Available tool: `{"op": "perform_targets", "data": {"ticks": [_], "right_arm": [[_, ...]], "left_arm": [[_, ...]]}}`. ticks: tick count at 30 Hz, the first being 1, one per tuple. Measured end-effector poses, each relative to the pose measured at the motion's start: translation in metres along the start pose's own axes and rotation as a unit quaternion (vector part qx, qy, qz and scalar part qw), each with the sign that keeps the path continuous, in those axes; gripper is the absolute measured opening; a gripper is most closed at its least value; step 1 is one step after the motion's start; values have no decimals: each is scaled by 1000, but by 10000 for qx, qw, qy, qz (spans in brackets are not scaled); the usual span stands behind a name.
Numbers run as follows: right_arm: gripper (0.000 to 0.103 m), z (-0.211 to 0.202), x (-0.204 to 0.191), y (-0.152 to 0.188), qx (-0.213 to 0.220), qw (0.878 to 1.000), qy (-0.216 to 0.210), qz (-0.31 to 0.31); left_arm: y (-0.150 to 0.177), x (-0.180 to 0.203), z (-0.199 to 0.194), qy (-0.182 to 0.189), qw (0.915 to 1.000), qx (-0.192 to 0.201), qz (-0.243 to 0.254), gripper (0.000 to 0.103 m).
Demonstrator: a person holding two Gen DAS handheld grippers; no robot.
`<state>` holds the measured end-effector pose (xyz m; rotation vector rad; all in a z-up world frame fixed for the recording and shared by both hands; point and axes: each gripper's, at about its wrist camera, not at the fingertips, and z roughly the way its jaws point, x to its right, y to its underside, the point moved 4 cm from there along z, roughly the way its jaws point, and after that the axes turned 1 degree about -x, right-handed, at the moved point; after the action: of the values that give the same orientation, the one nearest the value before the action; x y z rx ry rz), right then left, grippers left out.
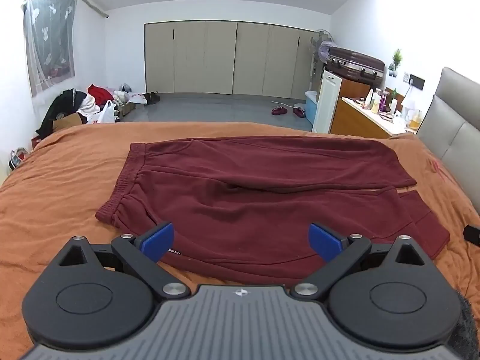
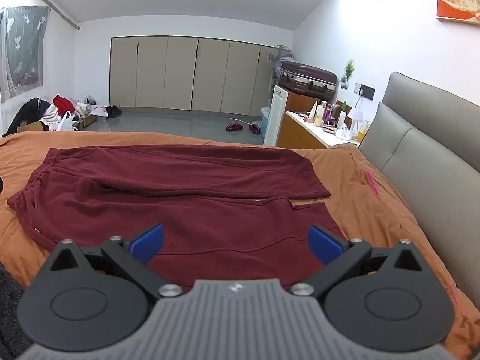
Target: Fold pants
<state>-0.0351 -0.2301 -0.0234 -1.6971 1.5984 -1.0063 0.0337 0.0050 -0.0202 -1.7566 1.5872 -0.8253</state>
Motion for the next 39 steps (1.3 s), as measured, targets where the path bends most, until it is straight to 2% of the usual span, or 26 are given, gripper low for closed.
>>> {"op": "perform_targets", "data": {"ticks": [26,39], "right_arm": [[98,7,11,2,-90,9998,-148,79],[98,9,9,2,-121,9999,-97,38]], "left_arm": [[9,-5,4,191,9998,70,5,103],[10,-6,3,9,9999,116,116,103]]}}
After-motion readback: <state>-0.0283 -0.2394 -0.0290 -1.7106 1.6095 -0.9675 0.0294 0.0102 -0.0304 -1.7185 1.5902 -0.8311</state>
